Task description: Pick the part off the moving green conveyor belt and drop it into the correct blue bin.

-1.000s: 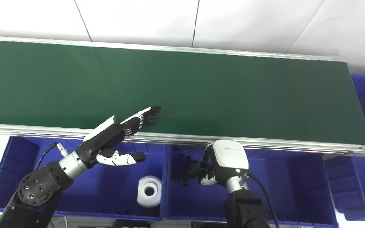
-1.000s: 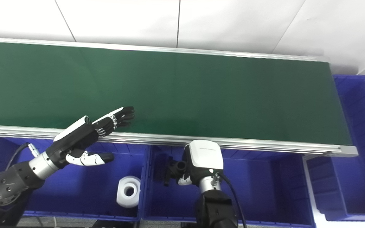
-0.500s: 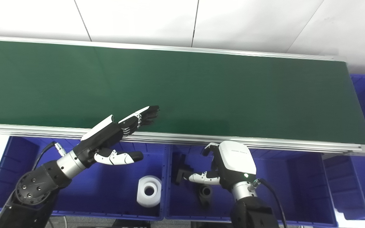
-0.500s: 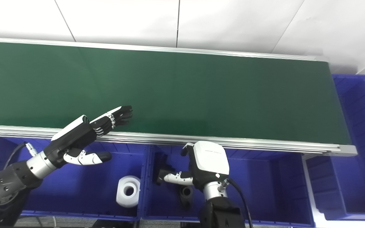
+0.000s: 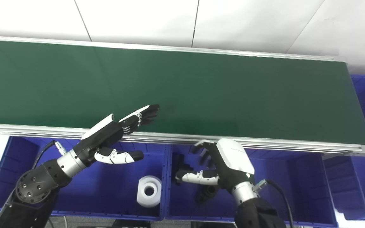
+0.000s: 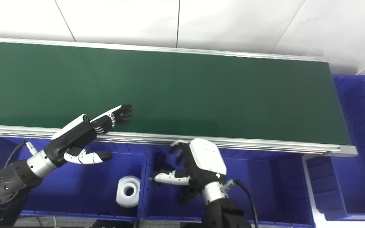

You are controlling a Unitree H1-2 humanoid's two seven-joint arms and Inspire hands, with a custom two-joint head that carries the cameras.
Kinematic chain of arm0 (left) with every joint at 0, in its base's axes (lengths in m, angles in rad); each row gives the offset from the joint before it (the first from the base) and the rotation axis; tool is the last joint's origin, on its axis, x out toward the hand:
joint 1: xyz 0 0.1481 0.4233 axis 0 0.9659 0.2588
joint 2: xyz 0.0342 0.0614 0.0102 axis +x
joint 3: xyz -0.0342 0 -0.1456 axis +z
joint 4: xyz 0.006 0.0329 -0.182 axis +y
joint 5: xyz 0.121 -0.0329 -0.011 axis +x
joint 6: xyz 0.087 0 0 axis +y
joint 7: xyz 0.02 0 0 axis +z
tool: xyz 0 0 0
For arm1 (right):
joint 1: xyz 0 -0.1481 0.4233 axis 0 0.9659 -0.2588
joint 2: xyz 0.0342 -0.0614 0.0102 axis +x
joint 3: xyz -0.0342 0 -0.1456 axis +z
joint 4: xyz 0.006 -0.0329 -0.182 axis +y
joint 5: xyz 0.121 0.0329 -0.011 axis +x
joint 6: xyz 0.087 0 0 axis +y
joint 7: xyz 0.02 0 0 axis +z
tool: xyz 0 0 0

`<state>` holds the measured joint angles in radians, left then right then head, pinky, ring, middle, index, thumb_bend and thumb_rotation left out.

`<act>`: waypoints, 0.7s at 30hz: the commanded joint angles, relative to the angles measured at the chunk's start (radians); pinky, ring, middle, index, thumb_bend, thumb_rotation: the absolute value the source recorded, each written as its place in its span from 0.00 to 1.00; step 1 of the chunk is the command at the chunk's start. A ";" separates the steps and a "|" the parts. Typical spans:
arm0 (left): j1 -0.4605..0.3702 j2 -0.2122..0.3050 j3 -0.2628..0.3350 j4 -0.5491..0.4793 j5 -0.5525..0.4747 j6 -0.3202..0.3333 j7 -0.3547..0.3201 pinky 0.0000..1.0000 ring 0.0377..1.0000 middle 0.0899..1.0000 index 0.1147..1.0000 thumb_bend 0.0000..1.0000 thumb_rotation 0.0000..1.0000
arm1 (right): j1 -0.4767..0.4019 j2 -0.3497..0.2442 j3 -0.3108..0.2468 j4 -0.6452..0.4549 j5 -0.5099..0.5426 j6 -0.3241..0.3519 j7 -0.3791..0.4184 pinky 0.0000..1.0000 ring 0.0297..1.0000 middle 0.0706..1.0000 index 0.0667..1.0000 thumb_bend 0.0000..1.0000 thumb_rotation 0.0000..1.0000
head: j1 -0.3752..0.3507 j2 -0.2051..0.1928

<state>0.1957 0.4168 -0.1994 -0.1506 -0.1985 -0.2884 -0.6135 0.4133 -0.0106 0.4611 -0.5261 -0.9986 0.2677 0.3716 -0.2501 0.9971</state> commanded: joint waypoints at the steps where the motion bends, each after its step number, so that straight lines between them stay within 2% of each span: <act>1: -0.006 0.022 0.011 -0.029 -0.022 -0.009 0.001 0.94 0.98 1.00 0.97 0.39 0.48 | 0.066 -0.005 -0.021 -0.022 0.217 -0.167 -0.147 0.56 0.60 0.62 0.65 0.58 0.43 | 0.001 0.002; 2: -0.005 0.022 0.011 -0.025 -0.024 -0.012 -0.001 0.94 0.98 1.00 0.97 0.39 0.47 | 0.085 -0.005 -0.029 -0.012 0.272 -0.203 -0.180 0.61 0.66 0.68 0.68 0.54 0.45 | 0.005 0.003; 3: -0.004 0.021 0.010 -0.021 -0.024 -0.015 -0.002 0.94 0.98 1.00 0.97 0.39 0.47 | 0.103 -0.007 -0.036 0.002 0.328 -0.247 -0.216 0.61 0.66 0.69 0.68 0.54 0.45 | 0.005 0.003; 6: 0.003 0.019 0.009 -0.020 -0.024 -0.015 -0.001 0.94 0.97 1.00 0.97 0.40 0.48 | 0.133 -0.023 -0.045 0.040 0.422 -0.349 -0.286 0.66 0.73 0.77 0.74 0.46 0.59 | 0.013 0.005; 7: 0.006 0.019 0.008 -0.020 -0.025 -0.014 -0.001 0.94 0.97 1.00 0.97 0.40 0.48 | 0.139 -0.028 -0.045 0.048 0.437 -0.369 -0.300 0.70 0.77 0.80 0.78 0.46 0.71 | 0.014 0.005; 9: 0.015 0.019 0.009 -0.026 -0.024 -0.008 0.002 0.94 0.98 1.00 0.97 0.40 0.48 | 0.154 -0.033 -0.044 0.060 0.464 -0.410 -0.330 0.74 0.81 0.85 0.82 0.47 0.87 | 0.014 0.006; 10: 0.022 0.021 0.010 -0.033 -0.023 -0.004 0.004 0.94 0.98 1.00 0.97 0.40 0.48 | 0.163 -0.034 -0.040 0.064 0.484 -0.431 -0.342 0.75 0.82 0.86 0.83 0.47 0.90 | 0.016 0.006; 12: 0.039 0.029 0.013 -0.054 -0.026 0.011 0.005 0.95 0.98 1.00 0.98 0.40 0.48 | 0.179 -0.038 -0.027 0.067 0.520 -0.454 -0.350 0.79 0.86 0.89 0.86 0.48 0.95 | 0.020 0.007; 17: 0.074 0.049 0.018 -0.090 -0.032 0.026 0.002 0.95 0.99 1.00 0.99 0.40 0.49 | 0.194 -0.044 -0.009 0.081 0.567 -0.476 -0.355 0.82 0.89 0.92 0.89 0.47 0.98 | 0.027 0.008; 21: 0.099 0.054 0.020 -0.099 -0.021 0.022 0.005 0.94 0.98 1.00 0.99 0.41 0.50 | 0.185 -0.047 -0.006 0.089 0.573 -0.474 -0.347 0.85 0.92 0.95 0.93 0.41 0.99 | 0.036 0.009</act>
<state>0.2911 0.4511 -0.1867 -0.2184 -0.2091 -0.2512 -0.6120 0.5970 -0.0620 0.4466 -0.4188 -0.4376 -0.1594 0.0308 -0.2148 1.0048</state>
